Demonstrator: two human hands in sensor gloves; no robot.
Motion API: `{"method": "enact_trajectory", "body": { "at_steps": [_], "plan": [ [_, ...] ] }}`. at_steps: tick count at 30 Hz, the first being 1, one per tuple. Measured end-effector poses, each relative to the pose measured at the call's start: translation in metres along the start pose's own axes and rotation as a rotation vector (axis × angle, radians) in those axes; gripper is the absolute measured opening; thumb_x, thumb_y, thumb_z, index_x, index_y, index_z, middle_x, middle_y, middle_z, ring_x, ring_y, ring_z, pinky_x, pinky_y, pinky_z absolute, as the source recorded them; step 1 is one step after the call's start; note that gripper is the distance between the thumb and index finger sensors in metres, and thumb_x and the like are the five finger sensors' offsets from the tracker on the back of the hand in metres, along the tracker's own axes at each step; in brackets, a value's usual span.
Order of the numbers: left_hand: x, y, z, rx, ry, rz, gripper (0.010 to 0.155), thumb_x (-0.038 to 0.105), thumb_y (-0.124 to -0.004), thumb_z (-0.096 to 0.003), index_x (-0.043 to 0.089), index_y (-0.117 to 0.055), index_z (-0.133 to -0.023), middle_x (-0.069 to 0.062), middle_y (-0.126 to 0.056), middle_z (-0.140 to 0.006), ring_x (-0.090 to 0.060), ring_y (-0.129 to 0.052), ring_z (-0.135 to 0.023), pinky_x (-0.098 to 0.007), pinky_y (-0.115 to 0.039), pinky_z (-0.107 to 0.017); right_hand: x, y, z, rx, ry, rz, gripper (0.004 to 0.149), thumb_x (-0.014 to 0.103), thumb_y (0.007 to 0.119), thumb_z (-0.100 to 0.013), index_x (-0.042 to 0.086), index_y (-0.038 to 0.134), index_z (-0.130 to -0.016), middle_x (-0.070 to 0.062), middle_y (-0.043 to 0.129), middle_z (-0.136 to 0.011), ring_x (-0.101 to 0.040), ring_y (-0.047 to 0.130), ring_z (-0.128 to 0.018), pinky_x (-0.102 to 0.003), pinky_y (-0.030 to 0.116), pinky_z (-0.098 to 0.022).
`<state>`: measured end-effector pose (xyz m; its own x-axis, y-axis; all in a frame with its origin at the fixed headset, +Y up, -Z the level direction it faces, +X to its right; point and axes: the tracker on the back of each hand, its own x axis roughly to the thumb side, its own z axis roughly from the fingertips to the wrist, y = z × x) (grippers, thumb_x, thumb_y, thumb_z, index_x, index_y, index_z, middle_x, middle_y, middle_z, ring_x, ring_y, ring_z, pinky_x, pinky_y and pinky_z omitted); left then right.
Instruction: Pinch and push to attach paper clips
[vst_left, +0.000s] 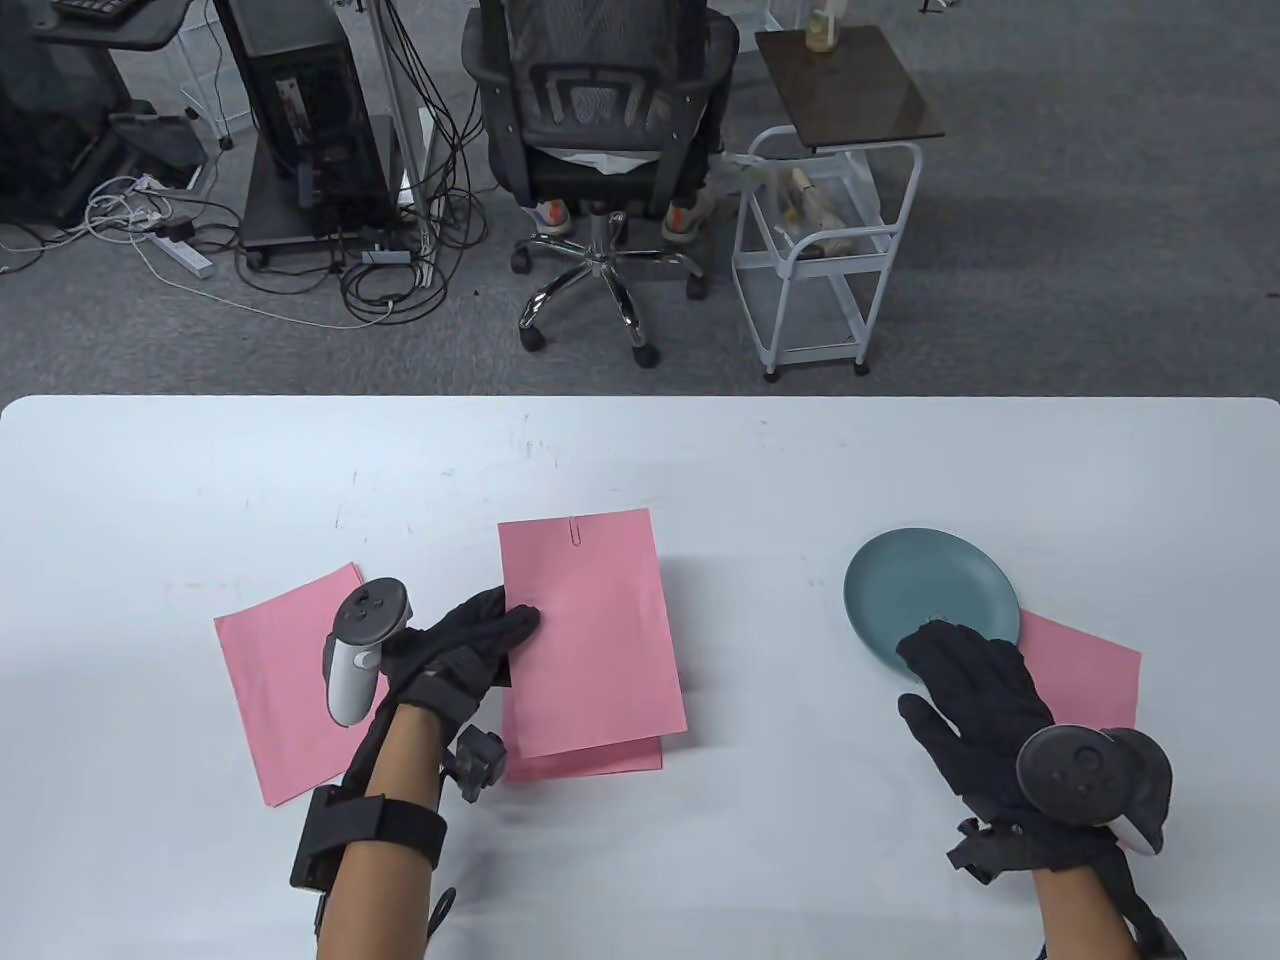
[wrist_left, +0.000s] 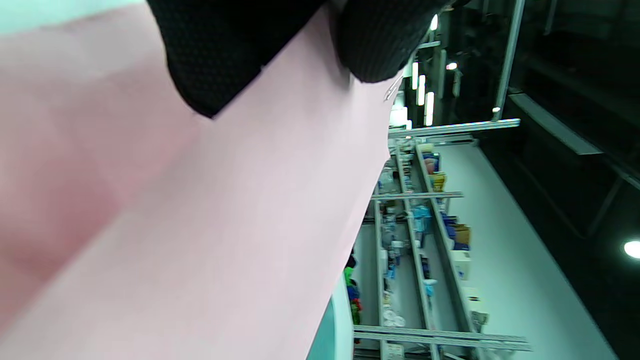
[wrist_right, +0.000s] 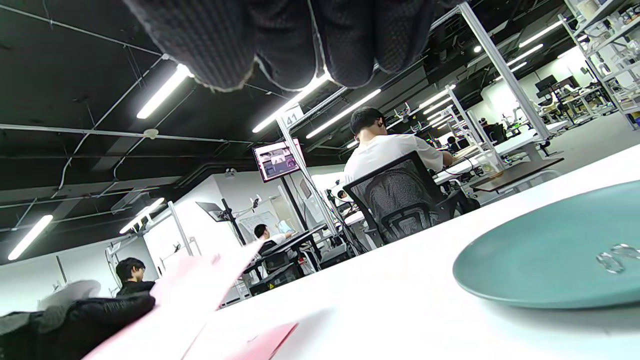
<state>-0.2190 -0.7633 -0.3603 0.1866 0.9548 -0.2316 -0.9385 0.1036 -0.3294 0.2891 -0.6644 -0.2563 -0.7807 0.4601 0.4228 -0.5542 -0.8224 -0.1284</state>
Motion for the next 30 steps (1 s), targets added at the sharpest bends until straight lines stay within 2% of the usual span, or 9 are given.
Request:
{"method": "enact_trajectory", "body": {
  "at_steps": [10, 23, 30],
  "plan": [
    [-0.02, 0.006, -0.013, -0.027, 0.181, -0.086, 0.049, 0.03, -0.077, -0.0647, 0.009, -0.069, -0.109, -0.006, -0.096, -0.09, -0.019, -0.106, -0.063, -0.038, -0.088, -0.051, 0.0, -0.002, 0.0, -0.001, -0.005, 0.002, 0.057, 0.042, 0.069, -0.06, 0.02, 0.061, -0.112, -0.015, 0.058, -0.116, -0.04, 0.053, -0.106, -0.057, 0.032, -0.079],
    [-0.023, 0.005, -0.019, -0.034, 0.242, -0.179, 0.051, 0.03, -0.077, -0.0645, 0.008, -0.068, -0.11, -0.006, -0.096, -0.09, -0.021, -0.105, -0.065, -0.039, -0.087, -0.053, 0.002, -0.001, 0.0, 0.006, -0.018, 0.027, 0.057, 0.043, 0.069, -0.06, 0.019, 0.062, -0.112, -0.016, 0.058, -0.116, -0.041, 0.053, -0.105, -0.057, 0.033, -0.079],
    [-0.014, 0.009, -0.013, -0.004, 0.26, -0.307, 0.061, 0.042, -0.078, -0.0639, 0.006, -0.065, -0.112, -0.01, -0.094, -0.093, -0.024, -0.104, -0.068, -0.041, -0.086, -0.055, 0.002, -0.001, 0.0, 0.01, -0.014, 0.03, 0.057, 0.043, 0.069, -0.06, 0.019, 0.062, -0.112, -0.016, 0.058, -0.116, -0.041, 0.053, -0.105, -0.057, 0.032, -0.079]
  ]
}}
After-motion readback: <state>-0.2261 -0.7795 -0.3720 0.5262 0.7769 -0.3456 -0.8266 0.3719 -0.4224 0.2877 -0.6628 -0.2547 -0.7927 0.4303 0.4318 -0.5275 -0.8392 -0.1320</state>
